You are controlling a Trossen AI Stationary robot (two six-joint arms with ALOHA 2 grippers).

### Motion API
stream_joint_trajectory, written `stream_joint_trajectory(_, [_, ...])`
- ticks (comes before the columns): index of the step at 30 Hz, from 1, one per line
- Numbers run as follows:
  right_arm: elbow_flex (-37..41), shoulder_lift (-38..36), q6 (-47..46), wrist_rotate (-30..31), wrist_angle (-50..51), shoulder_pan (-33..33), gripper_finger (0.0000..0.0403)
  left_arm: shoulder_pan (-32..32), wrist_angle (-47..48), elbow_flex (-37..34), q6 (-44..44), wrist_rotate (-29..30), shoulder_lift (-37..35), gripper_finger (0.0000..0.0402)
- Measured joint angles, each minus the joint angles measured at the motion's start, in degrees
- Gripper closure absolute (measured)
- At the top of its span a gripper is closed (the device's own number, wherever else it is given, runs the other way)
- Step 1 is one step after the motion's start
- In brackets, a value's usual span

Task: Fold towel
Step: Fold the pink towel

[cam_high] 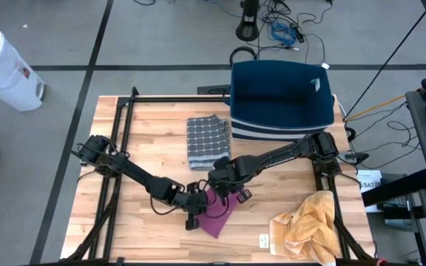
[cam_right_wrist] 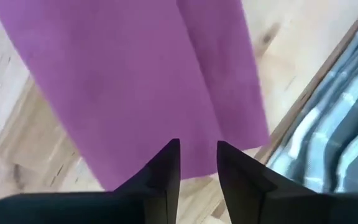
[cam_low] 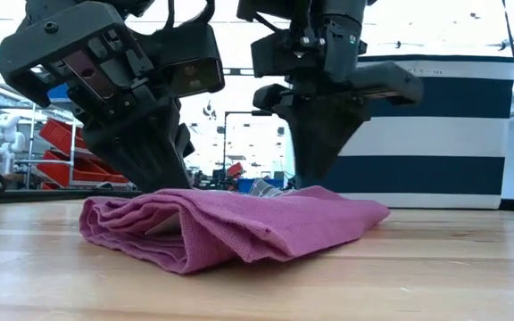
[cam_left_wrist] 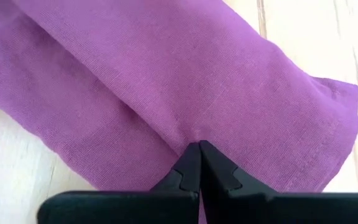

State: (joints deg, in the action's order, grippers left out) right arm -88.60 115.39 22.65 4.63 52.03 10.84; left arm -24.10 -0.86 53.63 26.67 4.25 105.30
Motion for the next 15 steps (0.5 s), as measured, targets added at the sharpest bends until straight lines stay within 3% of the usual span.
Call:
stream_joint_trajectory(6, [0.00, 0.04, 3.07, -0.62, -3.71, -0.41, 0.0297, -0.28, -0.08, 0.00, 0.01, 0.10, 0.00, 0.0401])
stream_joint_trajectory(11, [-0.04, 1.30, 2.92, -6.71, -2.86, -1.11, 0.0272, -0.72, 0.12, 0.00, 0.03, 0.48, 0.00, 0.0401])
stream_joint_trajectory(15, [-0.04, 2.71, 2.46, -7.53, -2.27, -2.25, 0.0260, -0.76, 0.44, -0.02, 0.02, 0.57, 0.00, 0.0401])
